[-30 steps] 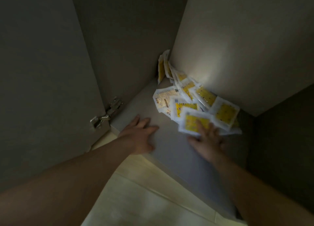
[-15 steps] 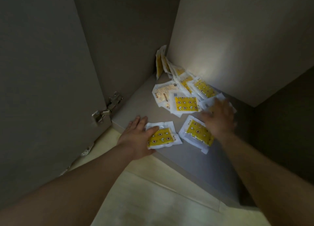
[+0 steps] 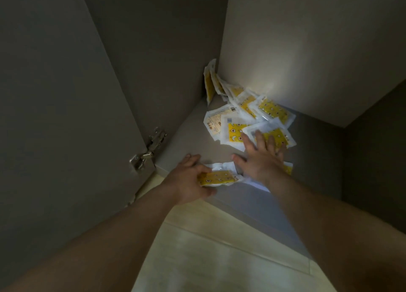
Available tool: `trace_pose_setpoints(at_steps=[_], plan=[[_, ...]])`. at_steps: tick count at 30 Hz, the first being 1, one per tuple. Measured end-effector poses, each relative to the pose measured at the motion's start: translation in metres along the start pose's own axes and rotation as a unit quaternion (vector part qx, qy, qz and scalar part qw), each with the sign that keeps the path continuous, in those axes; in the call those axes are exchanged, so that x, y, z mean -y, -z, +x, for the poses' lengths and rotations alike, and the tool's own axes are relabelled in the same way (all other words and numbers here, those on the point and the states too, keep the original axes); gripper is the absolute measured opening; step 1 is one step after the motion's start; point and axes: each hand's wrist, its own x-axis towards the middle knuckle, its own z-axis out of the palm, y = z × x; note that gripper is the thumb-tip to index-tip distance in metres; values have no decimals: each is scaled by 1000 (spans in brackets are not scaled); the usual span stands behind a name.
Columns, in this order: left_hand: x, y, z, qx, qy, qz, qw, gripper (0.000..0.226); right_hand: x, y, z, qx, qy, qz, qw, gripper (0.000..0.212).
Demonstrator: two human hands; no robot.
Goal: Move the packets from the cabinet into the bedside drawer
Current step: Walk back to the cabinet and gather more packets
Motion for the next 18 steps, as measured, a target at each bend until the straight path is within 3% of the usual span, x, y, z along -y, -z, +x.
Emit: trace_pose_setpoints(at_steps=[2,7,11,14,16,18], plan=[[4,-1,1,-6,-6,-2,1000,63,-7,-11,-4,46,-7,59,997,74],[26,1,-7,-10,-18,33,999,67,-1,-37,-43,57,20,53,997,72],[26,-1,-6,-56,-13,-50,997,53,1,-38,-81,62,61,67,994,89],[19,-11,-4,-79,-13,-65,995,44,-2,-35,-95,-10,72,164,984,90],[10,-17,-4,-84,-13,-69,994,41,-9,-20,-80,-109,27,191,975,73],[3,-17,-3,-86,-7,-77,993,38,-11,2,-46,-130,1,173,976,60]])
